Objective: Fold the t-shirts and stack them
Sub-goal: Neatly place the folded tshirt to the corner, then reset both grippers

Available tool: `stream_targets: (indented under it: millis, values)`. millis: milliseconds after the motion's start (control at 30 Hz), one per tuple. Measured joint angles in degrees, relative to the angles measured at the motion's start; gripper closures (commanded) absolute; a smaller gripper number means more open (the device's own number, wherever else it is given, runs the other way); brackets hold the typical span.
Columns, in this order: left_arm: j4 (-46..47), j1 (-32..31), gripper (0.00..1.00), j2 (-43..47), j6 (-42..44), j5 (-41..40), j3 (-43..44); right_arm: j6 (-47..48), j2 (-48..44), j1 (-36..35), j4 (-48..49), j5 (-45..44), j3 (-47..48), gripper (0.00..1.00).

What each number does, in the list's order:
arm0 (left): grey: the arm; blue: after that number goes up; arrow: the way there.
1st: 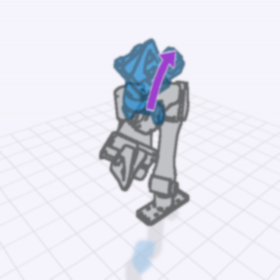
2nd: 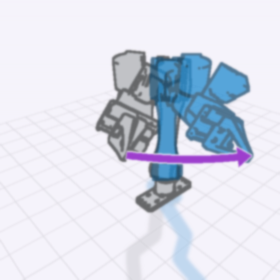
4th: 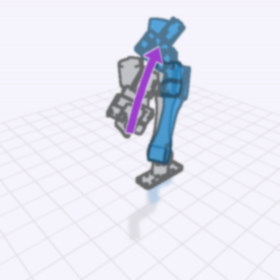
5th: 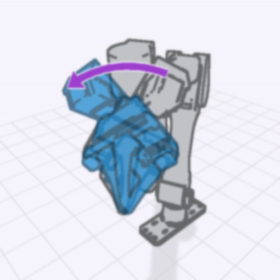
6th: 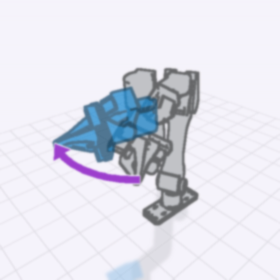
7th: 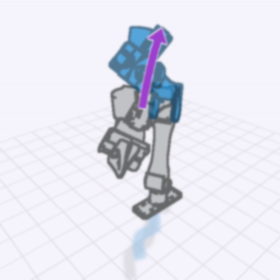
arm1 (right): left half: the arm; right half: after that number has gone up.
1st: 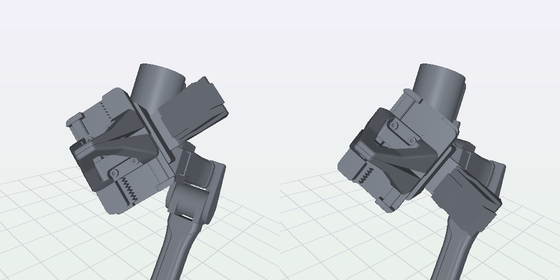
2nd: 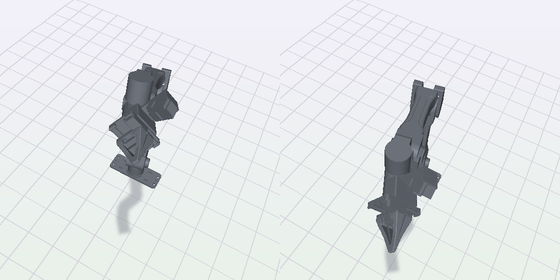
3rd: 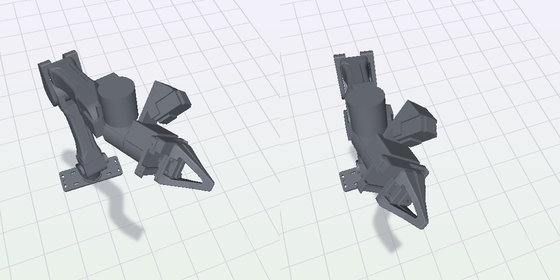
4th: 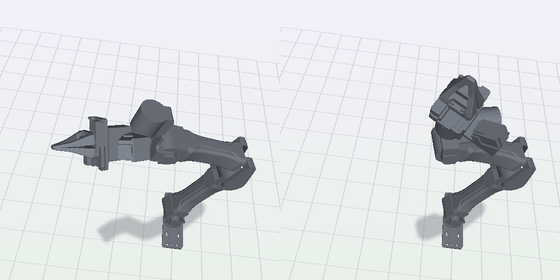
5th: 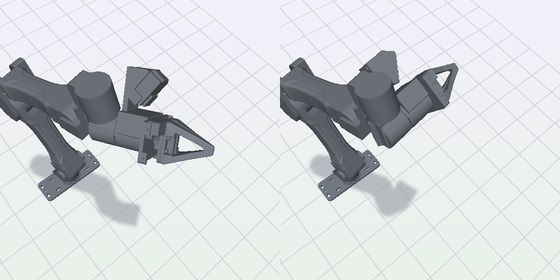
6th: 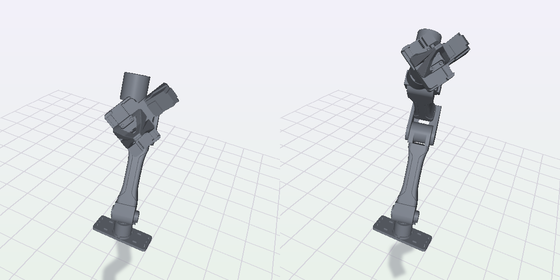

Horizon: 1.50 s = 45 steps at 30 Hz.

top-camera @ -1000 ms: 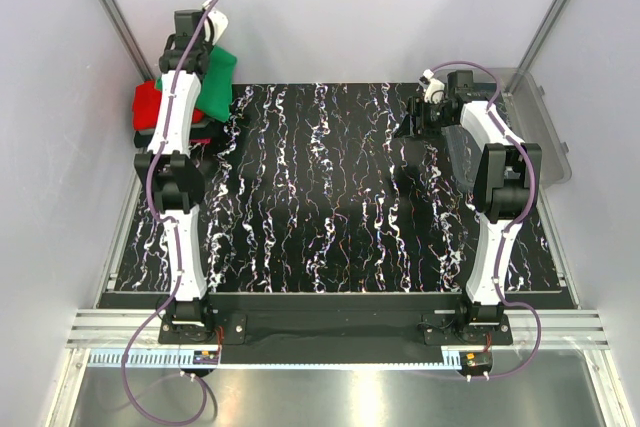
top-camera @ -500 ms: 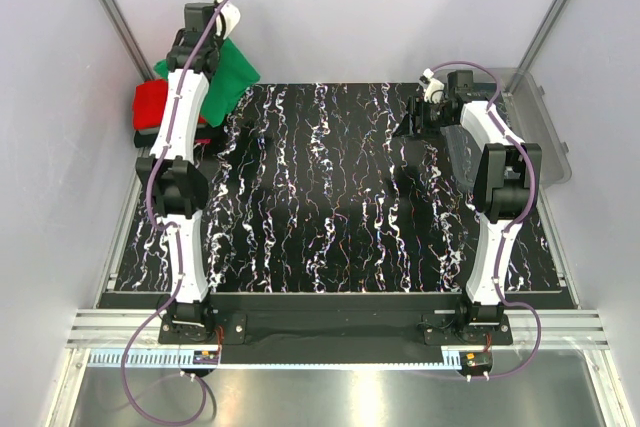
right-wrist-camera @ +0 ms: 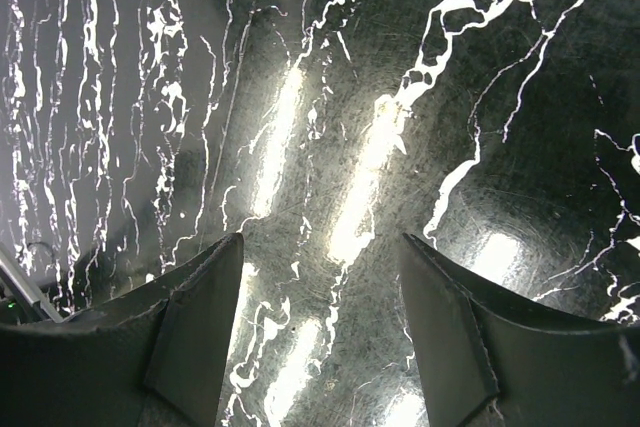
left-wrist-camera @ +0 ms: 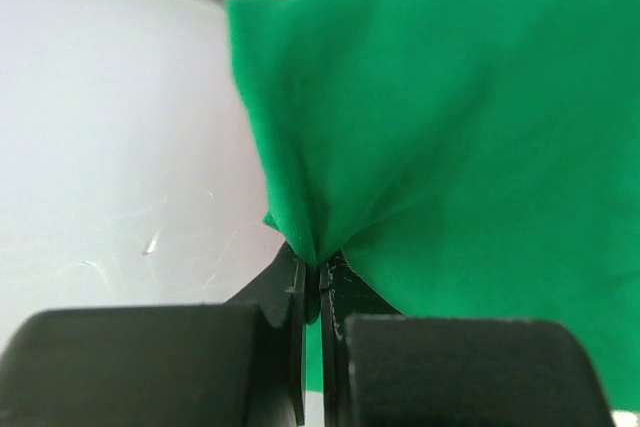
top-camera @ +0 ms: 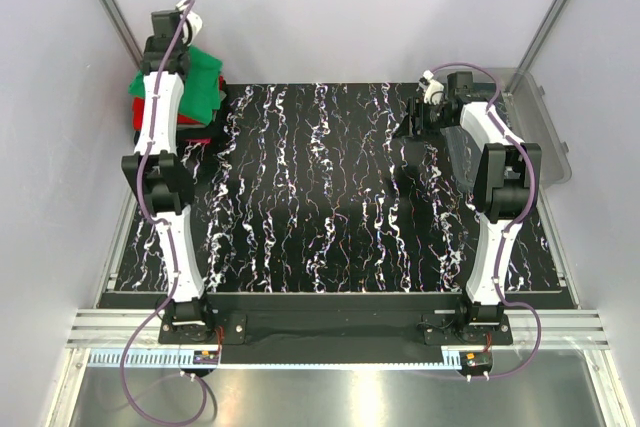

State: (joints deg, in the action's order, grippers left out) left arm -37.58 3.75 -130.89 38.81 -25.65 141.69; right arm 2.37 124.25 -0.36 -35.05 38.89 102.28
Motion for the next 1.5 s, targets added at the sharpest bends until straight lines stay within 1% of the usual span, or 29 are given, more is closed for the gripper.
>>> stream_targets:
  millis: [133, 367, 567, 600, 633, 667, 733, 767, 800, 867, 967, 1033, 1167, 1267, 1300, 1400, 1500]
  values:
    - [1.36, 1.92, 1.00, -3.43, 0.44, -0.57, 0.39, 0.39, -0.04, 0.00, 0.11, -0.44, -0.44, 0.30]
    - [4.63, 1.75, 1.00, -9.75, 2.99, -2.23, 0.26, 1.99, -0.79, -0.44, 0.07, -1.92, -1.73, 0.30]
    - [9.11, 2.23, 1.00, -12.59, 4.90, -4.59, 0.24, 3.54, -1.51, -2.01, -0.20, -2.99, -2.12, 0.29]
    - [9.55, 2.36, 0.95, -12.81, 4.92, -5.03, 0.24, 3.82, -1.51, -2.29, -0.28, -3.23, -2.12, 0.30]
    - [9.94, 2.56, 0.59, -12.94, 4.92, -5.66, 0.24, 4.02, -1.51, -2.54, -0.37, -3.43, -2.14, 0.29]
    - [10.34, 2.71, 0.43, -13.00, 5.18, -6.19, 0.24, 4.17, -1.51, -2.71, -0.39, -3.54, -2.14, 0.29]
    - [11.15, 2.95, 0.29, -13.03, 5.05, -7.32, 0.24, 4.52, -1.51, -3.04, -0.42, -3.82, -2.14, 0.29]
    - [12.02, 3.08, 0.16, -13.03, 4.72, -7.91, 0.24, 4.76, -1.51, -3.21, -0.46, -3.98, -2.14, 0.29]
    - [12.44, 3.08, 0.11, -13.03, 4.76, -8.24, 0.24, 4.92, -1.51, -3.32, -0.52, -4.02, -2.14, 0.29]
    - [13.33, 3.19, 0.05, -13.03, 3.93, -9.07, 0.24, 5.18, -1.51, -3.78, -0.68, -4.44, -2.14, 0.29]
    - [14.64, 2.97, 0.03, -13.00, 3.78, -9.70, 0.17, 5.53, -1.51, -4.59, -0.79, -5.03, -2.14, 0.29]
    - [16.94, 2.32, 0.02, -12.26, 4.44, -9.81, -1.60, 5.66, -1.51, -5.14, -0.83, -5.31, -2.05, 0.28]
    - [21.79, -0.46, 0.01, -7.93, 5.97, -10.21, -10.78, 6.27, -1.60, -5.66, -0.83, -5.53, -1.51, 0.28]
    - [22.23, -3.98, 0.01, -2.95, 4.52, -9.86, -18.91, 6.91, -2.40, -5.86, -1.11, -7.06, -1.49, 0.27]
    - [21.70, -5.46, 0.01, -0.44, 3.06, -8.92, -22.47, 6.95, -2.89, -5.92, -1.20, -7.76, -1.49, 0.01]
    - [18.29, -10.05, 0.01, 8.11, -2.75, -4.61, -31.87, 6.23, -5.03, -6.62, -0.85, -10.51, -1.51, 0.00]
    - [13.22, -14.88, 0.01, 15.76, -10.54, 3.41, -35.45, 4.90, -7.85, -7.98, 0.61, -13.70, -2.29, 0.00]
